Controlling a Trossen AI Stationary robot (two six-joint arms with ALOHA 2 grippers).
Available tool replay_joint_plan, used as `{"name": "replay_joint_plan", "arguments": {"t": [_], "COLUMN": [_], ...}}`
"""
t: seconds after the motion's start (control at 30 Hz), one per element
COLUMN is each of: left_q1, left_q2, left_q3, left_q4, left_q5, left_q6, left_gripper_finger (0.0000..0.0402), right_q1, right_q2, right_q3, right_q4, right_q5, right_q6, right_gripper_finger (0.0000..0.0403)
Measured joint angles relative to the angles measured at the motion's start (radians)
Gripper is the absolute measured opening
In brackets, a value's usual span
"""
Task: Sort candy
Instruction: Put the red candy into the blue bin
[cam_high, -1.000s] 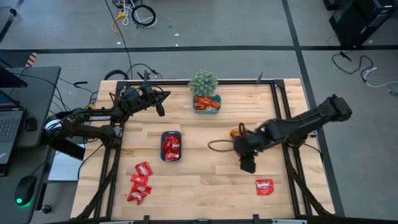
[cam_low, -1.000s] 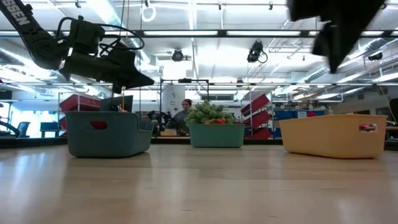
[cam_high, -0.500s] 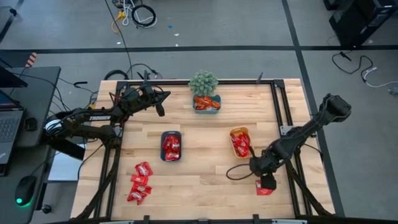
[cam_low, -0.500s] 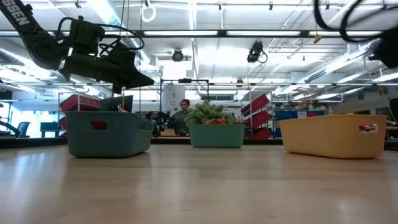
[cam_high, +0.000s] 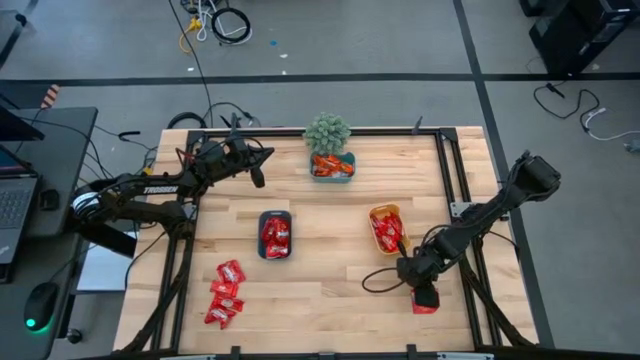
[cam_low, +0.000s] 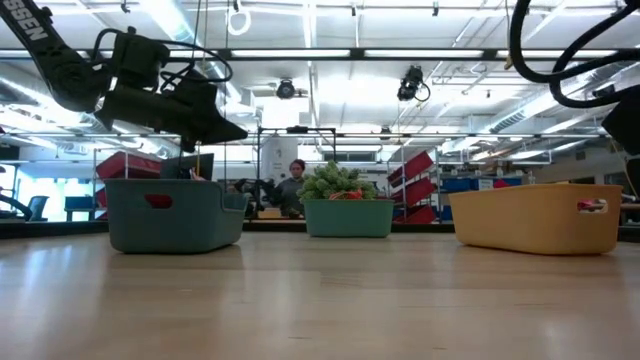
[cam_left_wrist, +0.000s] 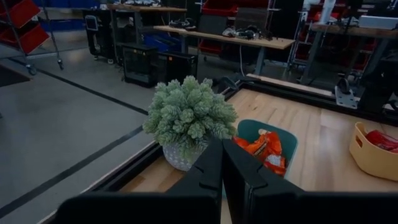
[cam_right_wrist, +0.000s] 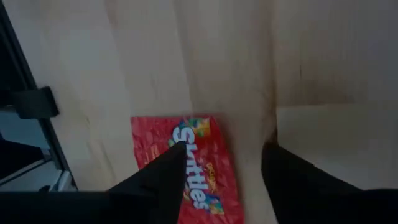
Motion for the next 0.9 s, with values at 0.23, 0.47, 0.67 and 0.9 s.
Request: {"name": "replay_joint_plan", "arguments": {"t": [0.23,0.47,0.67,0.9], "left_q1": [0.0,0.0,0.0,0.0], "left_q2": [0.0,0.0,0.0,0.0], "left_q3": [0.0,0.0,0.0,0.0], "left_q4": [-0.024,-0.028,-0.029,-0.031], "left_q5": [0.0,0.0,0.0,0.0], "left_q6": [0.0,0.002,0.001,0.001], "left_gripper_finger": [0.0011,0.0011,0.0011,0.0011], "right_q1": [0.002,0.019,0.016,0.006], "right_q2": [0.008,0.065,0.064,0.03], "right_q3": [-0.002,0.001,0.011,0.064], "right_q4": [0.079,0.197,0.175,-0.037], "right_q5": [0.035,0.016,-0.01,0.046], "right_q6": [-0.052,-0.073,-0.083,-0.146], "right_gripper_finger": [0.012,0.0084,0.0088,0.0123]}}
